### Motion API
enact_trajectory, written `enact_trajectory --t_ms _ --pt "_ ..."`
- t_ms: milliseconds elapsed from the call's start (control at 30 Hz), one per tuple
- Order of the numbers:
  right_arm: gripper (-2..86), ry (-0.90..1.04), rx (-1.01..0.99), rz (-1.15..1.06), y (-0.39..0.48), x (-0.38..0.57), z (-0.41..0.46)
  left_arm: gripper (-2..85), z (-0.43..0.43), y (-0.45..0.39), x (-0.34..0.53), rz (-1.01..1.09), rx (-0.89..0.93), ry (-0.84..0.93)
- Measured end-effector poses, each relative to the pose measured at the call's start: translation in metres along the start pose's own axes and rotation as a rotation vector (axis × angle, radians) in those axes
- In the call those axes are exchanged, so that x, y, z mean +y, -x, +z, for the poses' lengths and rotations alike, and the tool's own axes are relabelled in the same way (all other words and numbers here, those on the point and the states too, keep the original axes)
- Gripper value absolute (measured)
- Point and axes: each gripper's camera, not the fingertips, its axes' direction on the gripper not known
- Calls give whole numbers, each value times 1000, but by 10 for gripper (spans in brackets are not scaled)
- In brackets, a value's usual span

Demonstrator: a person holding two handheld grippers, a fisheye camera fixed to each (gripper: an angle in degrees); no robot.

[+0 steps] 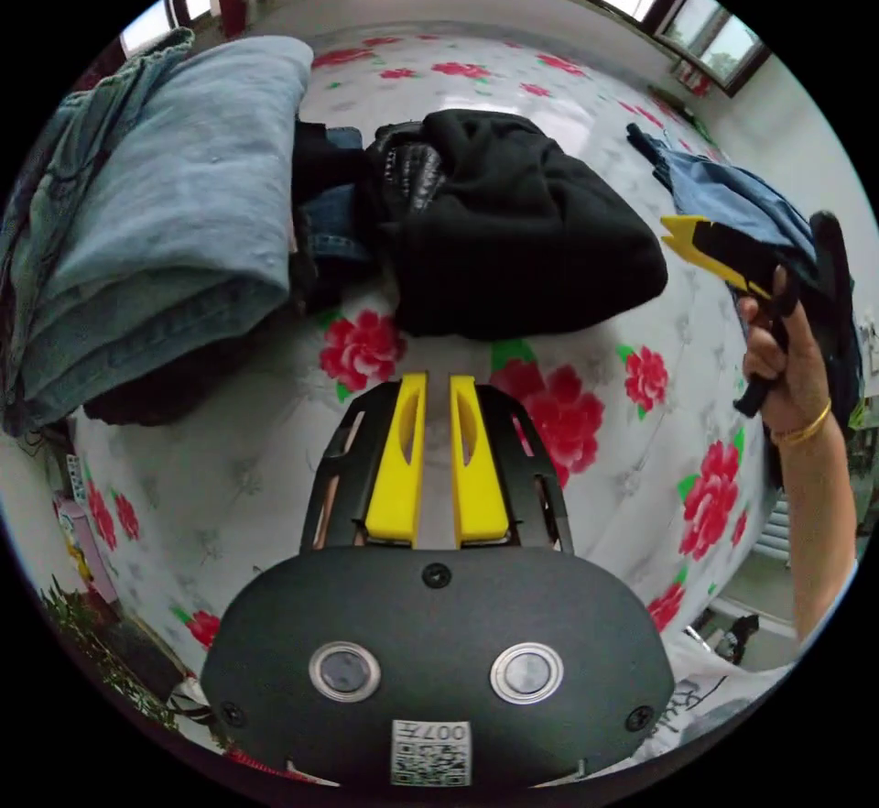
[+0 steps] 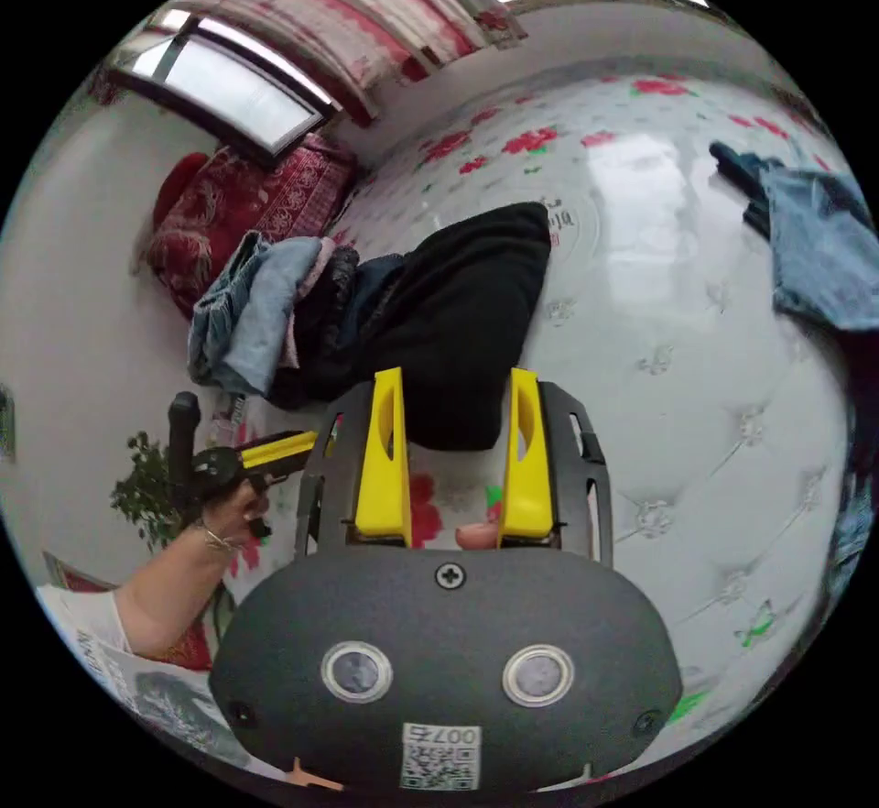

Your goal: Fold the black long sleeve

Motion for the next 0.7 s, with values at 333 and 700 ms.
enact_trajectory --t_ms 333,700 --pt "98 64 257 31 -37 221 -172 26 4 -85 256 7 -69 214" --pt "83 -578 899 383 -66 297 -550 4 19 -176 324 100 -89 321"
